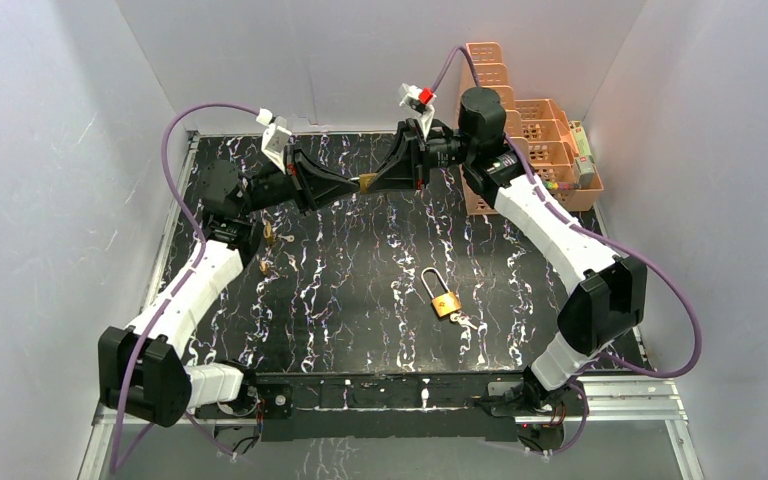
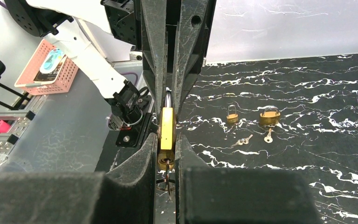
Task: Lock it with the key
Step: Lock the lock.
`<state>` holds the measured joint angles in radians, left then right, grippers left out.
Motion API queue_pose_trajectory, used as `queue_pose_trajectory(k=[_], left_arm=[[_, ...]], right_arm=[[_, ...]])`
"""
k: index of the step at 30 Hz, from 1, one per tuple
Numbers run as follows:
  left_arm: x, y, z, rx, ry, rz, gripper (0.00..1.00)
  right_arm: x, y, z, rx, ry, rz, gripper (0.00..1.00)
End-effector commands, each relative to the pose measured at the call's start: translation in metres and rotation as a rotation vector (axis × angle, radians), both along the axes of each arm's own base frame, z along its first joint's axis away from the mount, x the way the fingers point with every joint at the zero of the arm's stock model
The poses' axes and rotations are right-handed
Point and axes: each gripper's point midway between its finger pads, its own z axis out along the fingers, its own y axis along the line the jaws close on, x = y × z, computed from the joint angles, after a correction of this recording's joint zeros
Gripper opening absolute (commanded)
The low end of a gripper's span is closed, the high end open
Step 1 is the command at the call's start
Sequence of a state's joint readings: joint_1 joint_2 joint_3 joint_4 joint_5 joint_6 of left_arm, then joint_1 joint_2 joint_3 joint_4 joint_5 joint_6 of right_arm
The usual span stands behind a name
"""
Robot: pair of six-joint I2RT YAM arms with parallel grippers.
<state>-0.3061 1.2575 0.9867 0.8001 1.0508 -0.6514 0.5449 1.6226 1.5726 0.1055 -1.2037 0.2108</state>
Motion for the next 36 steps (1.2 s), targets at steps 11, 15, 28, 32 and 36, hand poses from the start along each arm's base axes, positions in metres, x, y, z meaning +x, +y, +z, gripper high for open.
queue_pose_trajectory(k=[11, 15, 28, 32, 36], left_arm=[[-0.026, -0.021, 0.021, 0.122, -0.113, -0.024, 0.00], [-0.025, -0.019, 0.022, 0.143, -0.113, -0.012, 0.00], [-0.016, -0.008, 0.023, 0.210, -0.120, 0.100, 0.00], [-0.014, -0.007, 0.023, 0.212, -0.119, 0.107, 0.00], [-0.015, -0.007, 0.023, 0.211, -0.119, 0.103, 0.00]], right_arm=[[-0.009, -0.018, 0.017, 0.070, -0.137, -0.148, 0.51], [-0.007, -0.036, 0.020, 0.077, -0.150, -0.185, 0.56], [-0.020, -0.050, 0.001, 0.055, -0.127, -0.154, 0.59], [-0.022, -0.053, -0.002, 0.047, -0.125, -0.159, 0.57], [-0.022, -0.055, -0.003, 0.046, -0.125, -0.161, 0.51]])
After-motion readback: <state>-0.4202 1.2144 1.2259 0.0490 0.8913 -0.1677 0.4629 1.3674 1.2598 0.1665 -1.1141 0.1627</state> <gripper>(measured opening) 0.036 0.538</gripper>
